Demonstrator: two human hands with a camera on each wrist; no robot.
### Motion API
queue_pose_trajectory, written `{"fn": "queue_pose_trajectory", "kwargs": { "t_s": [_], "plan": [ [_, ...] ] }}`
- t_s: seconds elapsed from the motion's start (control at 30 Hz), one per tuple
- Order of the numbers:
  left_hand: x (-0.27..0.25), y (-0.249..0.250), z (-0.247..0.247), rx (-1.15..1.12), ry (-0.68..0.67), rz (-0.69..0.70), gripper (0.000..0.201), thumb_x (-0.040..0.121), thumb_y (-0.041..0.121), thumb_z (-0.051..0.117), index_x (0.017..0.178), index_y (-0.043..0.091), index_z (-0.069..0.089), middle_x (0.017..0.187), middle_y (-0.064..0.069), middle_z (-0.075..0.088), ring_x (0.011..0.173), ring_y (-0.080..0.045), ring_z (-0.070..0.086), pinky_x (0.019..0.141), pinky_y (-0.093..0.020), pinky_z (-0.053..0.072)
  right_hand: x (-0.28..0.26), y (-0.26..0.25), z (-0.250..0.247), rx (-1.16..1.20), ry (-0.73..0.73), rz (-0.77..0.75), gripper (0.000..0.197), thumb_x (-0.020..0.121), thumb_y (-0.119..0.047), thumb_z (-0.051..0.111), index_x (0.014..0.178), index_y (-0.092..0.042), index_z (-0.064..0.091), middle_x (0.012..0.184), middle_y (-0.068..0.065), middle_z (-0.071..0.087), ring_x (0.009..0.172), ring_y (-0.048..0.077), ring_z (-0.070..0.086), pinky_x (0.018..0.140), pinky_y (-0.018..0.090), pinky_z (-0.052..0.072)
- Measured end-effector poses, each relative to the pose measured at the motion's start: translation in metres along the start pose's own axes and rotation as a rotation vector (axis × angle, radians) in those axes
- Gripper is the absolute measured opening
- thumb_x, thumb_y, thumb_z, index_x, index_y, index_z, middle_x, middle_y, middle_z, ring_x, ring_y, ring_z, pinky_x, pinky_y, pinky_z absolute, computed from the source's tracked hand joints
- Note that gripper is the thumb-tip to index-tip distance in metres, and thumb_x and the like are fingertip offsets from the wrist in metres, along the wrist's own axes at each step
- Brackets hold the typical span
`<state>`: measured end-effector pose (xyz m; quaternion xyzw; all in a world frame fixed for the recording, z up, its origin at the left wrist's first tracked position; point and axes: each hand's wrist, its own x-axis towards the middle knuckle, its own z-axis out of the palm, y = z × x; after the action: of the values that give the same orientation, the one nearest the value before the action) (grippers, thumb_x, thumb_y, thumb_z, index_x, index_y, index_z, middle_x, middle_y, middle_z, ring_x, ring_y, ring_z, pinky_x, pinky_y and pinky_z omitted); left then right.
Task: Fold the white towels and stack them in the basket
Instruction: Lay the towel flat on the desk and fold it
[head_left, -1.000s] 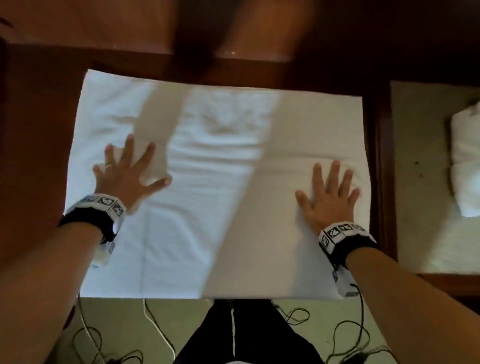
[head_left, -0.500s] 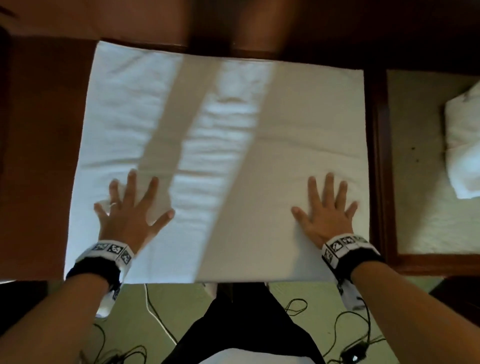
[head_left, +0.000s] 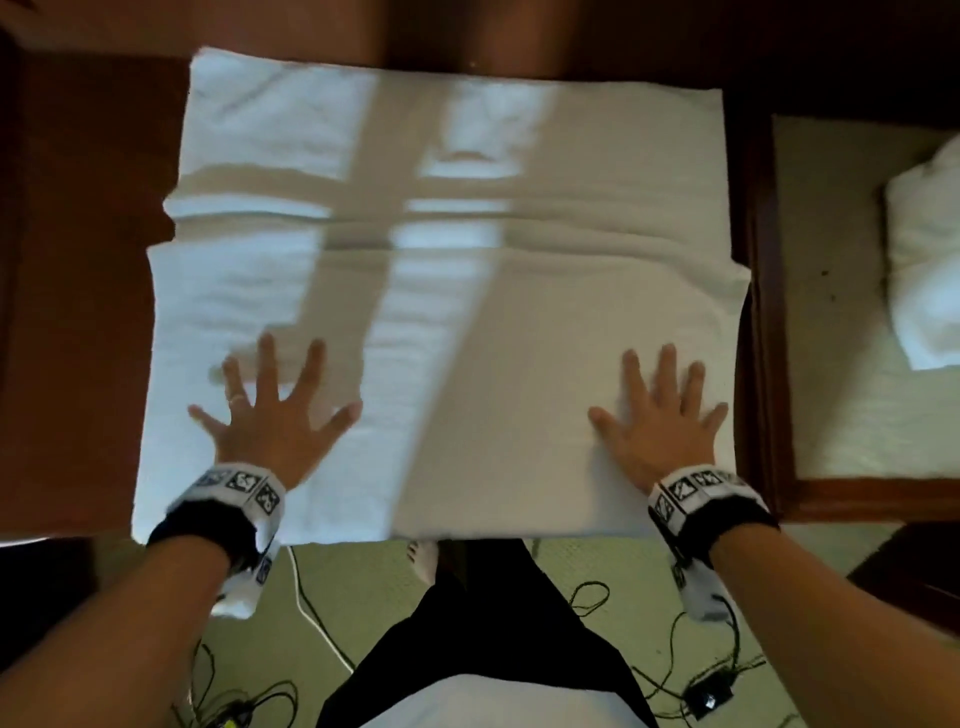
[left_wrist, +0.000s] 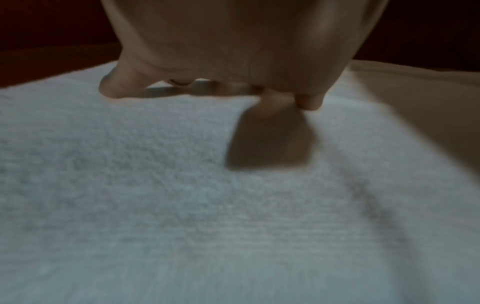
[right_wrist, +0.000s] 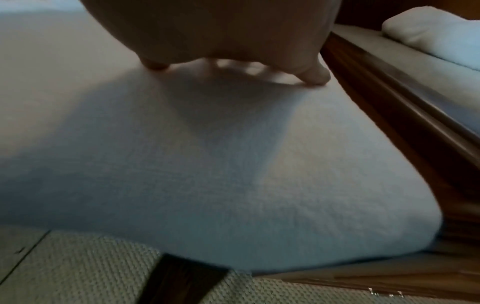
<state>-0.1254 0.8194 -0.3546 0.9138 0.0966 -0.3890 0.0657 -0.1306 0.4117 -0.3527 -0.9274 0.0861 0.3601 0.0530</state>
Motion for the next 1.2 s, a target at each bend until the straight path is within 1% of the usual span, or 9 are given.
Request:
{"fn": "queue_pose_trajectory", "kwargs": {
  "t_s": [0.1, 0.27, 0.5, 0.6, 0.77, 0.9, 1.0, 1.1, 1.2],
  "plan": [
    [-0.011, -0.002, 0.022, -0.078, 0.012, -0.031, 0.082, 0.079, 0.089, 0.014, 0.140, 0.060, -0.033, 0.150, 0.010, -0.050, 0.149, -0.042, -0.022, 0.110, -0.079, 0.010, -0.011, 0.012, 0.018, 0.007, -0.025, 0.014, 0.082, 0.085, -0.080, 0.011, 0.150, -0.043, -0.023, 0.154, -0.004, -0.041, 0.145, 0.040, -0.026, 0.112, 0.073, 0.007],
    [0.033, 0.003, -0.007, -0.055, 0.097, -0.023, 0.083, 0.078, 0.090, 0.016, 0.141, 0.061, -0.030, 0.159, 0.009, -0.038, 0.149, -0.046, -0.018, 0.106, -0.082, 0.012, 0.040, 0.001, -0.007, -0.020, 0.065, 0.006, 0.082, 0.087, -0.079, 0.018, 0.150, -0.043, -0.020, 0.157, -0.003, -0.038, 0.145, 0.039, -0.028, 0.111, 0.074, 0.003],
    [0.070, 0.011, -0.054, -0.069, 0.088, 0.049, 0.093, 0.077, 0.087, 0.031, 0.149, 0.056, -0.017, 0.163, 0.009, -0.030, 0.151, -0.038, -0.020, 0.111, -0.078, 0.004, 0.075, -0.010, -0.043, 0.017, 0.107, -0.033, 0.081, 0.088, -0.079, 0.020, 0.152, -0.043, -0.013, 0.160, -0.003, -0.031, 0.146, 0.034, -0.027, 0.113, 0.072, 0.000],
    [0.036, 0.001, -0.025, -0.047, 0.070, 0.050, 0.091, 0.078, 0.087, 0.027, 0.147, 0.056, -0.025, 0.161, 0.008, -0.034, 0.150, -0.039, -0.022, 0.111, -0.077, -0.002, 0.044, -0.006, -0.025, -0.066, 0.149, -0.068, 0.078, 0.092, -0.075, 0.020, 0.154, -0.039, -0.011, 0.159, 0.002, -0.034, 0.145, 0.036, -0.029, 0.113, 0.071, 0.000],
    [-0.021, -0.009, 0.036, -0.062, 0.009, 0.044, 0.082, 0.075, 0.089, -0.005, 0.144, 0.053, -0.033, 0.150, 0.009, -0.051, 0.146, -0.044, -0.028, 0.107, -0.080, -0.003, -0.010, 0.018, 0.025, -0.112, -0.003, -0.098, 0.081, 0.087, -0.080, 0.013, 0.148, -0.043, -0.027, 0.153, -0.001, -0.044, 0.143, 0.040, -0.032, 0.110, 0.076, 0.007],
    [0.003, -0.003, 0.023, -0.054, 0.077, 0.016, 0.076, 0.087, 0.084, 0.009, 0.142, 0.054, -0.035, 0.150, 0.009, -0.051, 0.147, -0.044, -0.026, 0.109, -0.080, -0.002, 0.020, 0.016, 0.013, -0.132, 0.064, -0.127, 0.084, 0.084, -0.085, 0.007, 0.149, -0.043, -0.026, 0.154, -0.001, -0.042, 0.144, 0.041, -0.030, 0.109, 0.076, 0.005],
    [0.032, 0.003, 0.005, -0.019, 0.117, 0.008, 0.076, 0.083, 0.086, 0.010, 0.135, 0.059, -0.039, 0.150, 0.011, -0.050, 0.148, -0.043, -0.026, 0.109, -0.079, -0.003, 0.051, 0.014, -0.003, -0.143, 0.154, -0.161, 0.084, 0.082, -0.085, 0.006, 0.150, -0.044, -0.021, 0.156, -0.003, -0.038, 0.145, 0.039, -0.026, 0.109, 0.076, 0.004],
    [0.039, 0.009, -0.007, -0.038, 0.112, 0.022, 0.082, 0.083, 0.086, 0.017, 0.146, 0.055, -0.027, 0.159, 0.010, -0.037, 0.149, -0.040, -0.024, 0.110, -0.078, -0.002, 0.062, 0.012, -0.015, -0.130, 0.170, -0.149, 0.081, 0.085, -0.083, 0.013, 0.151, -0.046, -0.017, 0.159, -0.004, -0.032, 0.147, 0.036, -0.024, 0.111, 0.074, 0.002],
    [0.018, 0.000, 0.003, -0.057, 0.166, 0.041, 0.085, 0.087, 0.081, 0.019, 0.156, 0.044, -0.014, 0.165, 0.005, -0.025, 0.152, -0.039, -0.016, 0.115, -0.072, -0.002, 0.041, 0.009, -0.010, -0.069, 0.196, -0.126, 0.077, 0.092, -0.074, 0.019, 0.155, -0.039, -0.009, 0.160, 0.001, -0.031, 0.148, 0.033, -0.023, 0.114, 0.070, 0.004]
  ]
}}
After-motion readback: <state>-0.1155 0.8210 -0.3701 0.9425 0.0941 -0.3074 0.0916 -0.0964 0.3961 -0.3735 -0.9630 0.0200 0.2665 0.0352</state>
